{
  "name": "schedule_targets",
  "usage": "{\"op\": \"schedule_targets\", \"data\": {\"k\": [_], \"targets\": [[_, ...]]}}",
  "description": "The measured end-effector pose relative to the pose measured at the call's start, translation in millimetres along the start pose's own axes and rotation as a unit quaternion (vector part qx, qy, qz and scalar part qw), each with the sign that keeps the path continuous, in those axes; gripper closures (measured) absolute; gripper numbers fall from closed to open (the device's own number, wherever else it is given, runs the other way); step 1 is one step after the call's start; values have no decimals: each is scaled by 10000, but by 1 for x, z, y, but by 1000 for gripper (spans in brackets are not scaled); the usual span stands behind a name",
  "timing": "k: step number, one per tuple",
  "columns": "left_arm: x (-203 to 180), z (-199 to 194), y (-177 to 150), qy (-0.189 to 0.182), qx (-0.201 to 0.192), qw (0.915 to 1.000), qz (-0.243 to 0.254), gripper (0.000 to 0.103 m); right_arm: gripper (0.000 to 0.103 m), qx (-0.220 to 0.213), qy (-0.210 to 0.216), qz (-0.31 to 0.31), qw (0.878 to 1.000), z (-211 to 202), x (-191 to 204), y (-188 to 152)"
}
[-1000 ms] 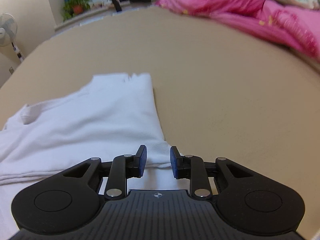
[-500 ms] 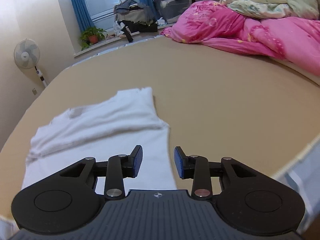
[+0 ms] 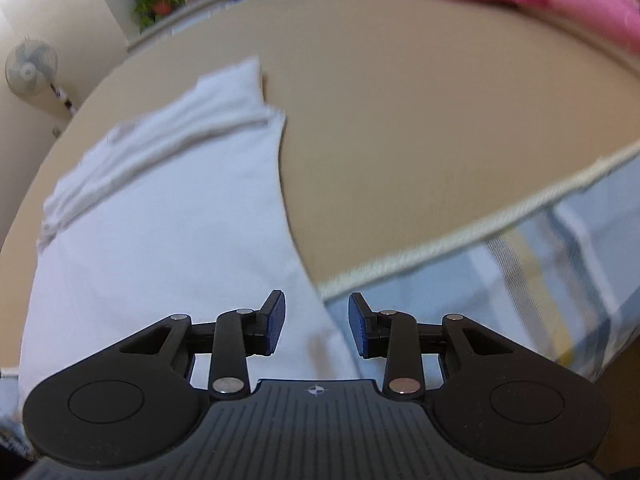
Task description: Fold small clothes
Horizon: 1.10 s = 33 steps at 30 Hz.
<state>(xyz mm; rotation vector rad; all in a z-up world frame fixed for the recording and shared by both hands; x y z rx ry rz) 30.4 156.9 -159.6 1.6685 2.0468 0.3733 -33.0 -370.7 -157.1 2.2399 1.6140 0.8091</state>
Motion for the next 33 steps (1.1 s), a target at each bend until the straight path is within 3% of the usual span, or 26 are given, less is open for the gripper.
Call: {"op": "schedule_targets", "data": {"k": [3, 7, 14, 20, 22, 23, 24, 25, 26, 30, 33], "targets": [[0, 20, -15, -66, 356, 9993, -83, 73, 66, 276, -184, -115, 9994, 10, -2, -10], [-1, 32, -22, -40, 545, 9985, -34, 72, 66, 570, -278, 70, 9980, 20, -10, -19], [-6, 35, -27, 126, 696, 9974, 121, 72, 63, 784, -397, -293, 9957, 31, -2, -33], [-8, 37, -31, 159, 503, 9984, 198, 72, 63, 784, -313, -560, 9949, 29, 7, -34], [-9, 37, -34, 171, 326, 9991, 195, 73, 70, 766, -232, -675, 9945, 32, 12, -33], [-10, 36, -35, 187, 219, 9994, 168, 78, 81, 759, -166, -720, 9944, 33, 14, -32], [-11, 34, -35, 219, 160, 9995, 168, 85, 84, 744, -78, -757, 9943, 32, 17, -33], [-13, 30, -33, 285, 78, 9993, 212, 97, 93, 713, -40, -798, 9942, 30, 18, -33], [-14, 25, -31, 330, -8, 9991, 251, 97, 96, 675, 19, -836, 9942, 28, 19, -33], [-17, 9, -32, 252, -254, 9991, 211, 97, 96, 515, 300, -585, 9965, 19, 17, -27], [-15, 19, -38, 179, 67, 9998, 106, 95, 92, 620, 210, -555, 9963, 22, 12, -29]]}}
Point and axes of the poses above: each gripper's, at about its wrist camera, not at the fingertips, and z roughly the way its jaws point, x to its left, y to its top, the point moved 8 cm from there along z, roughly the way its jaws point, and after that the axes turned 3 degrees about -z, right-handed, at the moved point
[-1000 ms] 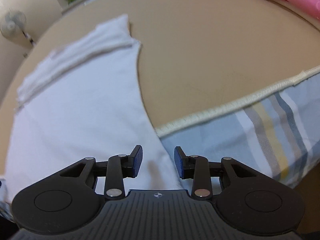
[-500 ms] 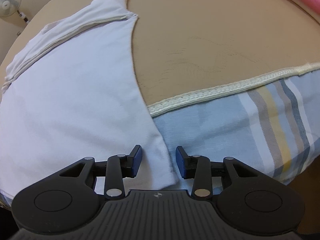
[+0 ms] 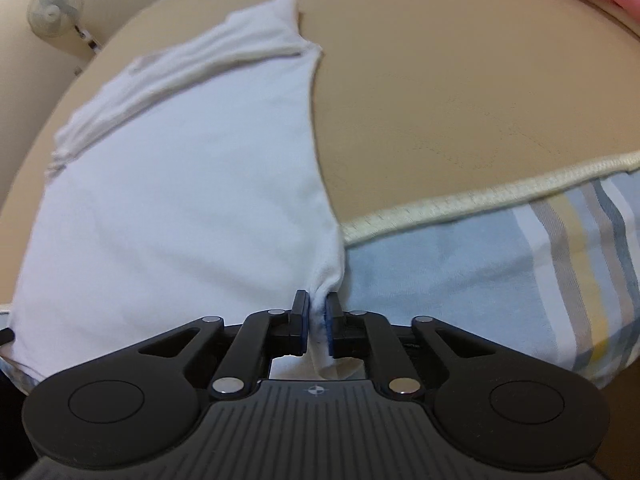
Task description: Fold small clothes
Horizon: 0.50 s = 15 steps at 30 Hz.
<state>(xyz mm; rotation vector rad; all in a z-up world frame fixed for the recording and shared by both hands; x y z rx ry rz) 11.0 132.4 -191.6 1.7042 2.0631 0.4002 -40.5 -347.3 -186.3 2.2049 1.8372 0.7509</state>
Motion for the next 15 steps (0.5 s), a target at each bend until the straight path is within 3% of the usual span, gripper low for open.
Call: {"op": "schedule_targets", "data": {"k": [2, 5, 15], "targets": [[3, 10, -2, -31, 222, 9996, -151, 93, 92, 86, -102, -116, 9998, 5, -1, -2], [6, 12, 1, -104, 245, 9992, -308, 93, 92, 69, -148, -213, 9996, 4, 2, -3], [5, 6, 2, 64, 8, 9999, -138, 96, 96, -74, -35, -161, 9998, -2, 3, -1]]}}
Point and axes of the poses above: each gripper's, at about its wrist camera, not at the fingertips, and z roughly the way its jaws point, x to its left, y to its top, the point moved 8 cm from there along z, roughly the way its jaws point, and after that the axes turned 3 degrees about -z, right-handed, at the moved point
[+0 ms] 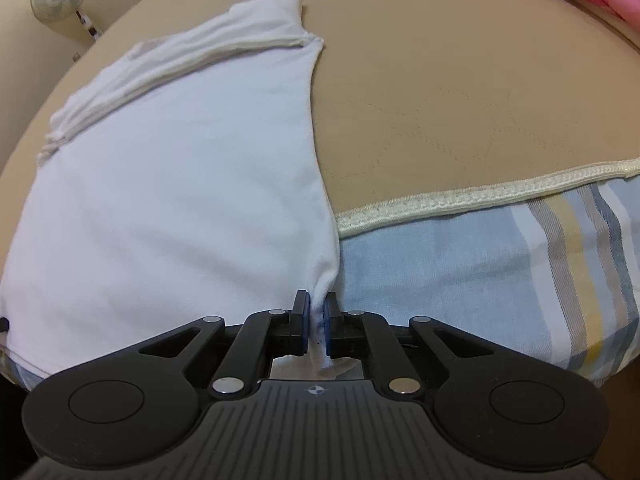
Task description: Fold small clothes
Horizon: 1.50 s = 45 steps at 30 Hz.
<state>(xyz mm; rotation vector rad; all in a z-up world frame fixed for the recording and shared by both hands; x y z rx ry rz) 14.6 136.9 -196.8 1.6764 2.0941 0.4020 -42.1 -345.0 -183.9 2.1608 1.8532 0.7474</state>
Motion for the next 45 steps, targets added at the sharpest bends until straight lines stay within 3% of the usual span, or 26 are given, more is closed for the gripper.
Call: {"op": "schedule_targets", "data": {"k": [6, 26, 30, 45], "targets": [[5, 4, -3, -139, 202, 9994, -248, 94, 94, 165, -14, 170, 9997, -1, -5, -7], [1, 4, -4, -5, 145, 9999, -48, 94, 90, 236, -113, -19, 9997, 0, -1, -10], [1, 3, -4, -10, 144, 9999, -50, 94, 95, 190, -91, -42, 9998, -1, 1, -8], [5, 3, -3, -192, 240, 9991, -297, 94, 91, 194, -88, 22, 9998, -4, 1, -12]]}}
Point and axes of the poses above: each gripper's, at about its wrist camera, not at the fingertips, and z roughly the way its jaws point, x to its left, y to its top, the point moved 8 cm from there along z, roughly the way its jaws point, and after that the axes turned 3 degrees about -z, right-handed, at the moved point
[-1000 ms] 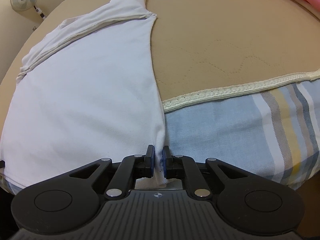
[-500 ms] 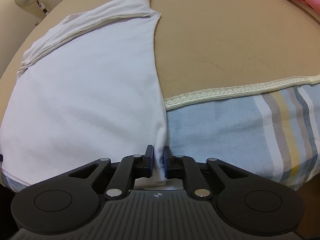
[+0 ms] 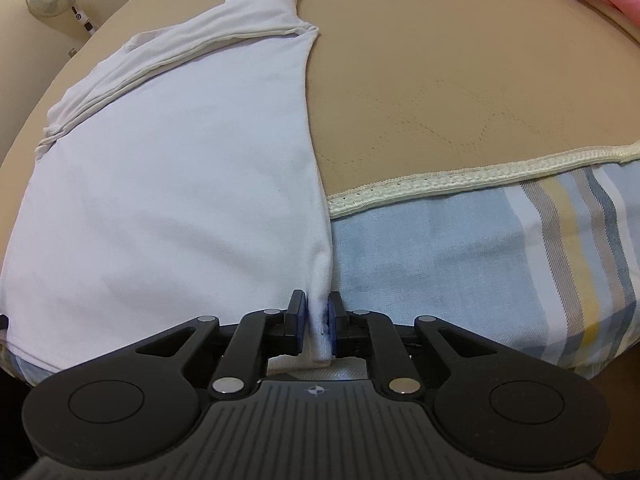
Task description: Fold small clothes
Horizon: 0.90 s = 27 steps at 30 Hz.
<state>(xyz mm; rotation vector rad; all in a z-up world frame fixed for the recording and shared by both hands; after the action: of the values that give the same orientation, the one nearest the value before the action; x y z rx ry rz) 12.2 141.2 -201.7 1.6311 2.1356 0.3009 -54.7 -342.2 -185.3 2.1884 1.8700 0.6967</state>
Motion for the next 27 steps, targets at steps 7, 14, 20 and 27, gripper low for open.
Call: {"op": "schedule_targets", "data": {"k": [7, 14, 20, 27], "targets": [[0, 0, 1, 41, -58, 10000, 45, 95, 96, -73, -19, -35, 10000, -2, 0, 0], [-4, -11, 1, -39, -272, 9996, 66, 96, 97, -443, 112, 195, 9988, -17, -3, 8], [-8, -49, 12, -537, -804, 9953, 57, 97, 97, -1177, 506, 318, 9912, -51, 5, 26], [-14, -128, 41, -1141, -1649, 9794, 227, 98, 98, -2261, 1153, 701, 9647, -129, 3, 54]]}}
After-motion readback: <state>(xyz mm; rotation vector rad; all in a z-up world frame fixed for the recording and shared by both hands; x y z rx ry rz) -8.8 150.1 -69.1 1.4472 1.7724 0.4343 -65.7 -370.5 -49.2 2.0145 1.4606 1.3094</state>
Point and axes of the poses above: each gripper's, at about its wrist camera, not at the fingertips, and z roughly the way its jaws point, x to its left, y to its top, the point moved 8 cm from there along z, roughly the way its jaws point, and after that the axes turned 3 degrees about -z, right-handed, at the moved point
